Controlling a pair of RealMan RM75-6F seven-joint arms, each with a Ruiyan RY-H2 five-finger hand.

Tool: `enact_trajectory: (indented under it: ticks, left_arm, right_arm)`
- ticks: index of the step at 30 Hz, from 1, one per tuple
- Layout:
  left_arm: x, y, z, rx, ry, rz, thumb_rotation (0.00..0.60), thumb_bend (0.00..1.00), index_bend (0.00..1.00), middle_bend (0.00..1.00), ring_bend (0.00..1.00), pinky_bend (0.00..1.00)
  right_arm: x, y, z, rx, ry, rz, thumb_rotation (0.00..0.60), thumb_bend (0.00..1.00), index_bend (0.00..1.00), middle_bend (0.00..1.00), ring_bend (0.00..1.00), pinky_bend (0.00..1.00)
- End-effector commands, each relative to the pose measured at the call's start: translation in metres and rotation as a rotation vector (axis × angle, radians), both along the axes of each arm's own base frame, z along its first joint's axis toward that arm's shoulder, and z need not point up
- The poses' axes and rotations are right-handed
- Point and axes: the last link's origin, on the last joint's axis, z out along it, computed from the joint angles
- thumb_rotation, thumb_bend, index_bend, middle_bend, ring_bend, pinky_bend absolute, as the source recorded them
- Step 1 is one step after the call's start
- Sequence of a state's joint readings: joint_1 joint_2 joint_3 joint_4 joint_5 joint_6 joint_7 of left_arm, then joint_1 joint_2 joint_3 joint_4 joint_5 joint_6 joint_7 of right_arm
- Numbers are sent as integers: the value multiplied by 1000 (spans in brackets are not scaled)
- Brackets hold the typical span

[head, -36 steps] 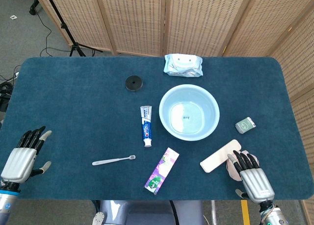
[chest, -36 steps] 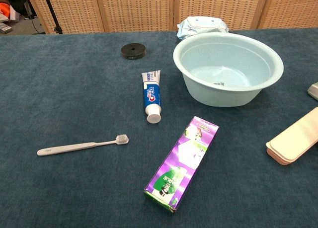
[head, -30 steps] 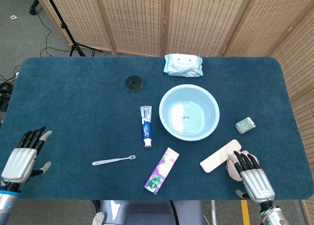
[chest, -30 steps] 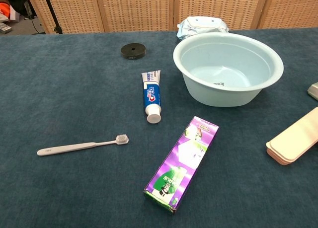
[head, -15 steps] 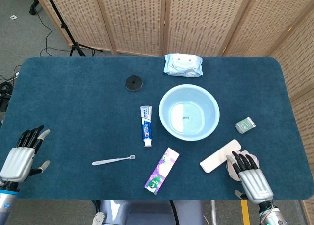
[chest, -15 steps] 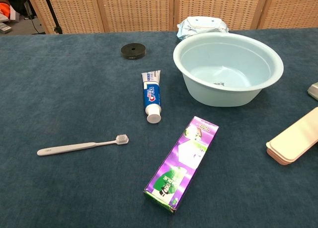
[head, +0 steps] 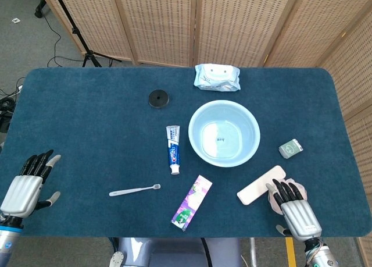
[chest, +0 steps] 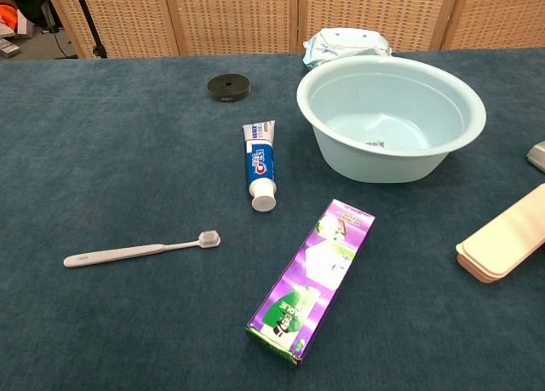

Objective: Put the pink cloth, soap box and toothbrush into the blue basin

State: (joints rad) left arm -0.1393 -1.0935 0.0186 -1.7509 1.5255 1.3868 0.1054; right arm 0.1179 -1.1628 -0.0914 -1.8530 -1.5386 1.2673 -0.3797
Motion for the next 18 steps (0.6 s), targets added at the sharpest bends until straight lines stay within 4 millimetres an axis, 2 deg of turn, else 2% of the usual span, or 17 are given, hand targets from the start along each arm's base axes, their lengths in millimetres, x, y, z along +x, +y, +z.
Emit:
enact_trajectory:
  ticks: [1, 4, 9, 18]
  left_arm:
    - [1, -1, 0, -5, -4, -5, 600, 244, 0, 0, 0, 0]
    - [2, -1, 0, -5, -8, -9, 600, 243, 0, 0, 0, 0]
    - [3, -2, 1, -7, -17, -12, 600, 243, 0, 0, 0, 0]
    - [5, -4, -3, -22, -12, -23, 600, 243, 0, 0, 0, 0]
  right_arm:
    - [4, -14, -3, 15, 5, 7, 600, 93, 0, 0, 0, 48]
    - [6, -28, -4, 26, 3, 9, 600, 92, 0, 0, 0, 48]
    - [-6, -50, -8, 73, 19, -53, 600, 91, 0, 0, 0, 48]
    - [-28, -68, -6, 37, 70, -102, 600, 92, 7, 0, 0, 48]
